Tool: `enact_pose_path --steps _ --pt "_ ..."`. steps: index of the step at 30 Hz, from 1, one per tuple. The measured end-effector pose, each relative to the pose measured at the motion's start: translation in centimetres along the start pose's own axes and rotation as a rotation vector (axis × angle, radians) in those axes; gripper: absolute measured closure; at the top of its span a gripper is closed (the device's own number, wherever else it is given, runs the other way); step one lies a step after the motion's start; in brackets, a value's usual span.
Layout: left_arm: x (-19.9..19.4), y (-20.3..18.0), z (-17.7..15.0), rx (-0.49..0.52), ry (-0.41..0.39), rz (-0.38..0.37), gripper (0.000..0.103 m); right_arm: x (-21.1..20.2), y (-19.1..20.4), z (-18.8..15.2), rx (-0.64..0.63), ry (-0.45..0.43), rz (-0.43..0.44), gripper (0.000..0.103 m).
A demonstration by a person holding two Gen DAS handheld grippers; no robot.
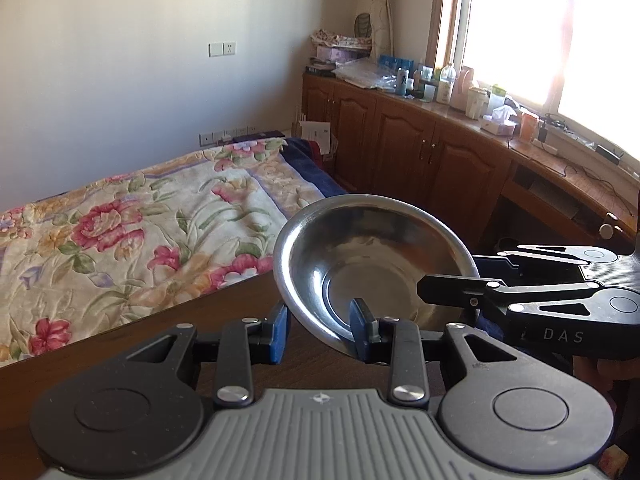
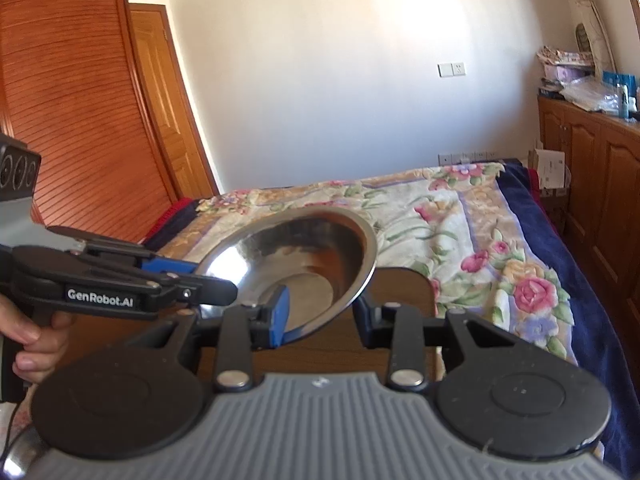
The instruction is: Organize plates and bowls
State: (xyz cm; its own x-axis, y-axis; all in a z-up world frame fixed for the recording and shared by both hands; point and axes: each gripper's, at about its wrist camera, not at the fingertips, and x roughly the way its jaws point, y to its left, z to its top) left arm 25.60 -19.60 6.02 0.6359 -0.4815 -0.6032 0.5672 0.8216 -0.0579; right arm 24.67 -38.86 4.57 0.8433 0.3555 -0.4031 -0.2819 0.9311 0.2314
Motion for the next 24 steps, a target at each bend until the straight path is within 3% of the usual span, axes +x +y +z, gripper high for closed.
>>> enact_pose_path --steps 12,24 --pt "-6.7 -0.4 -0.7 0.012 -0.077 0.014 0.069 -3.6 3.4 1.3 -0.036 -0.044 0.029 0.066" --pt "-10.4 -0.4 -5.5 0.005 -0.06 0.029 0.069 -5.2 6.5 -1.3 -0.051 0.001 0.055 0.066"
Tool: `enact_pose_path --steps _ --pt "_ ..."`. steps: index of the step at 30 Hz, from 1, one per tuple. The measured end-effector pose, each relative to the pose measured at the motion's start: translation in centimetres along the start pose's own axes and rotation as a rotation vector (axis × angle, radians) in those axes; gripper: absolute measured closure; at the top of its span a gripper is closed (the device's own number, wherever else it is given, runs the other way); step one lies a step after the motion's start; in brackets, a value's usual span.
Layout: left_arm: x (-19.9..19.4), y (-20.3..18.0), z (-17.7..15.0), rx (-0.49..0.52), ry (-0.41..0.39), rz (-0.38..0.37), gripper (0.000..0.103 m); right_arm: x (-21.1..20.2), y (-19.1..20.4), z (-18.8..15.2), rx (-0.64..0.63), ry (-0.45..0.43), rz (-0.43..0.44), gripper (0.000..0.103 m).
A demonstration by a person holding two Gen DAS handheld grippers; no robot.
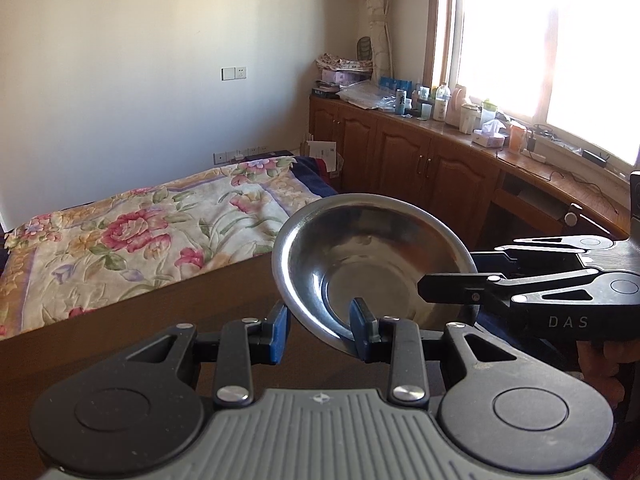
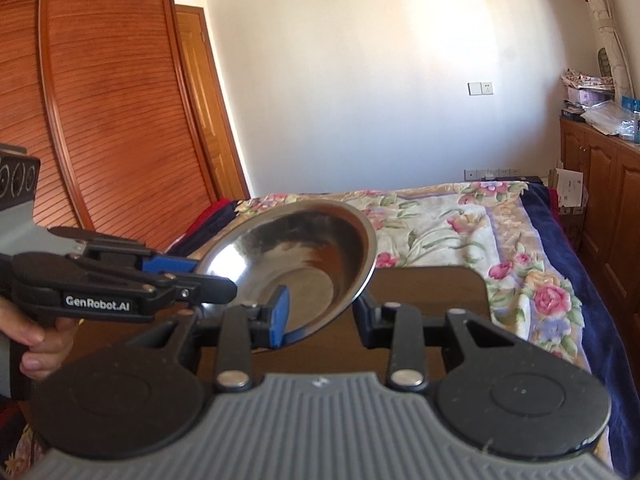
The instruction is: Organize plates and bowls
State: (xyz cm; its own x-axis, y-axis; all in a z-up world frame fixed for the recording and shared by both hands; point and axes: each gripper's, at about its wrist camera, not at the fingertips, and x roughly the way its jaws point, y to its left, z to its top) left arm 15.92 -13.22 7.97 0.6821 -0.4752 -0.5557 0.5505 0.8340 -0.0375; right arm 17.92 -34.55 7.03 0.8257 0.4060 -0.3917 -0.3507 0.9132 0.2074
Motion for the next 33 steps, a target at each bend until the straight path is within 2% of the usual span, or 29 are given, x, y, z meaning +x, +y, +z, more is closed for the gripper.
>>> enact_pose_path --steps 18,27,33 --pt "-6.1 -0.6 -7.2 -0.008 0.012 -0.024 0.069 -3.2 4.9 -4.8 0.005 0.059 0.053 0.066" --pt "-7.0 -1.5 -10.7 -0.017 0.033 -0.027 0.069 -3.9 6.1 -7.3 0.003 0.097 0.063 0.066" --pt "-6.4 -1.9 -11.8 -0.03 0.045 -0.025 0.069 -3.9 6.4 -8.2 -0.016 0.121 0.052 0.065"
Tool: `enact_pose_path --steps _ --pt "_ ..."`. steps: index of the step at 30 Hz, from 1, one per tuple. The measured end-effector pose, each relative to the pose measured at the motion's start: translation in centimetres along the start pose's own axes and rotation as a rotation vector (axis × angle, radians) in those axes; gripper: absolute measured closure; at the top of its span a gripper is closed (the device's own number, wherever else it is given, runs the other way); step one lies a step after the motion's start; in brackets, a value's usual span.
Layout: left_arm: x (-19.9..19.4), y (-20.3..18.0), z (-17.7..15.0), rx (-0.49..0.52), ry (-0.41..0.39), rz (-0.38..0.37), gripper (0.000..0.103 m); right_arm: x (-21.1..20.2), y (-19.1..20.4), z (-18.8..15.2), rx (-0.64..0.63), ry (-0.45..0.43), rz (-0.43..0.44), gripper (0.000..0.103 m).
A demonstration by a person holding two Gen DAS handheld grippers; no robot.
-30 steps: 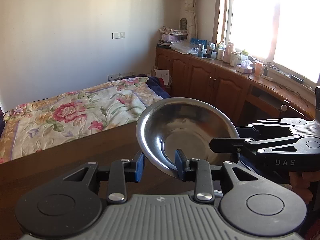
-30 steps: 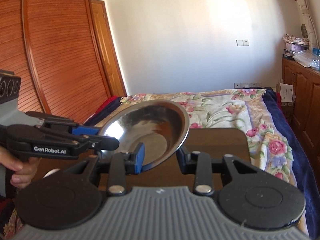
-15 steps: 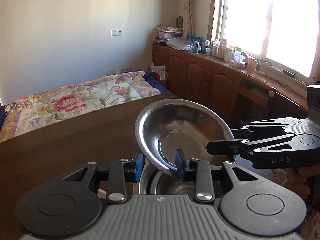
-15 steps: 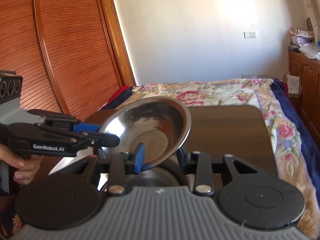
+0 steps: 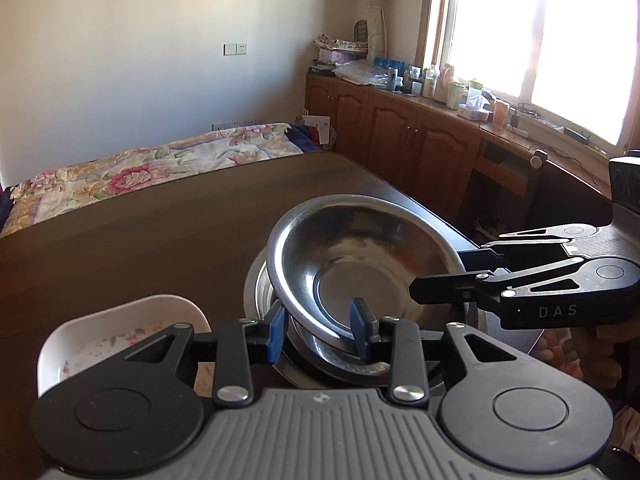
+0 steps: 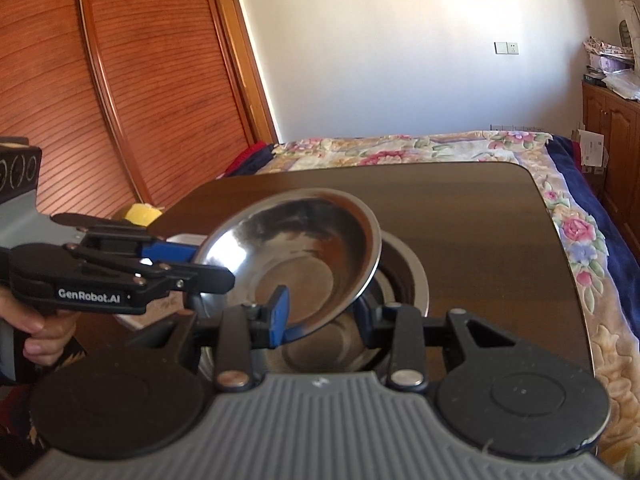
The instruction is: Organize plates and bowls
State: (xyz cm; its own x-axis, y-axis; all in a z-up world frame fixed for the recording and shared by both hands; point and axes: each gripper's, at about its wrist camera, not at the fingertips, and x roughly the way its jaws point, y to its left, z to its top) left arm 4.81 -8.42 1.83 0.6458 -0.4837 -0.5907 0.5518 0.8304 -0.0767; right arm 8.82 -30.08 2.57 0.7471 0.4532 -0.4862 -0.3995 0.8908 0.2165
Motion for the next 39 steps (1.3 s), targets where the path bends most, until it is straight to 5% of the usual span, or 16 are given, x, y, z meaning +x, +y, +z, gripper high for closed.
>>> enact_pose_path --steps 39 --pt "0.3 0.6 -1.3 -0.027 -0.016 0.006 0.069 -0.7 0.2 -0.8 -0.017 -0.071 -0.107 0.066"
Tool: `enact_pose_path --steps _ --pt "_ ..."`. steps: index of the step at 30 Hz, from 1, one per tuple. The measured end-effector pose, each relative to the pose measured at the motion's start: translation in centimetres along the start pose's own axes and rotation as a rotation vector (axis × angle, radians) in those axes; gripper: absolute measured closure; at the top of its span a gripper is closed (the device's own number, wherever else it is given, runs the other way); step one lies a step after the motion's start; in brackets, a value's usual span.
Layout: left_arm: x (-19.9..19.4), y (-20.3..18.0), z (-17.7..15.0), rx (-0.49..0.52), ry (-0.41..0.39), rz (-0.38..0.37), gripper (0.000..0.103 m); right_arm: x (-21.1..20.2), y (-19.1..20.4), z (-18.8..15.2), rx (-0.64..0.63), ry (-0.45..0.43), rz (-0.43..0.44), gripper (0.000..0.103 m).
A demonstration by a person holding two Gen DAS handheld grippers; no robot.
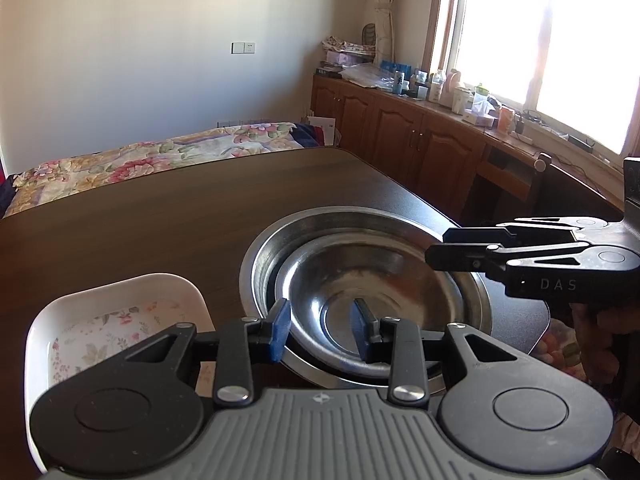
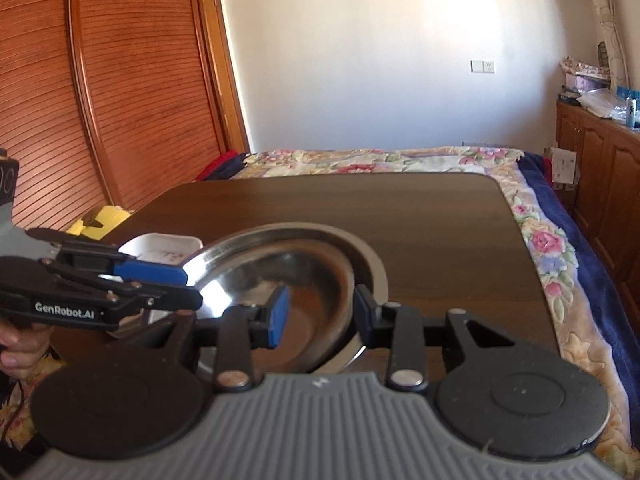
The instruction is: Organize plates and bowls
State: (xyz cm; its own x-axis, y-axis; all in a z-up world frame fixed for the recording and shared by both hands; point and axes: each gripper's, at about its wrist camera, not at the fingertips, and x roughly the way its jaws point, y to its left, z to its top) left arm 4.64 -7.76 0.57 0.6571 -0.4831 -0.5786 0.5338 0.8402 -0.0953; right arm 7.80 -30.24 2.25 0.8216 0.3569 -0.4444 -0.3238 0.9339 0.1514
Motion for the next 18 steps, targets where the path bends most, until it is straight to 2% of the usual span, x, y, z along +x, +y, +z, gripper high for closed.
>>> enact_pose_path --steps 4,9,12,14,15,17,18 --pt "-0.6 0.2 0.0 -0.012 -0.02 0.006 0.067 -0.4 -0.6 -0.1 0.024 -0.023 -0.005 0.066" --pt "-1.3 0.0 0.2 -0.01 -0.063 0.03 0.057 -0.8 -0.6 -0.7 0.027 -0.069 -0.037 0.066" --pt "-1.5 0.0 0.2 -0.031 -0.083 0.028 0.044 -0.8 -0.3 -1.2 0.008 -0.091 -0.073 0.065" --pt "-1.7 -0.1 0.1 -0.035 -0.104 0.039 0.031 -0.8 -0.4 -1.3 0.014 -0.101 -0.076 0.064" --pt "-1.7 -0.1 0.1 -0.035 -0.116 0.046 0.028 -0.8 -0.4 -1.4 0.018 -0.107 -0.076 0.061" --pt "-1.7 -0.1 0.0 -0.036 -0.135 0.058 0.013 -0.7 -0.5 -1.6 0.026 -0.12 -0.081 0.051" --pt "-1.7 0.0 -0.1 -0.037 -0.146 0.066 0.01 -0.7 -0.5 -1.8 0.029 -0.128 -0.083 0.044"
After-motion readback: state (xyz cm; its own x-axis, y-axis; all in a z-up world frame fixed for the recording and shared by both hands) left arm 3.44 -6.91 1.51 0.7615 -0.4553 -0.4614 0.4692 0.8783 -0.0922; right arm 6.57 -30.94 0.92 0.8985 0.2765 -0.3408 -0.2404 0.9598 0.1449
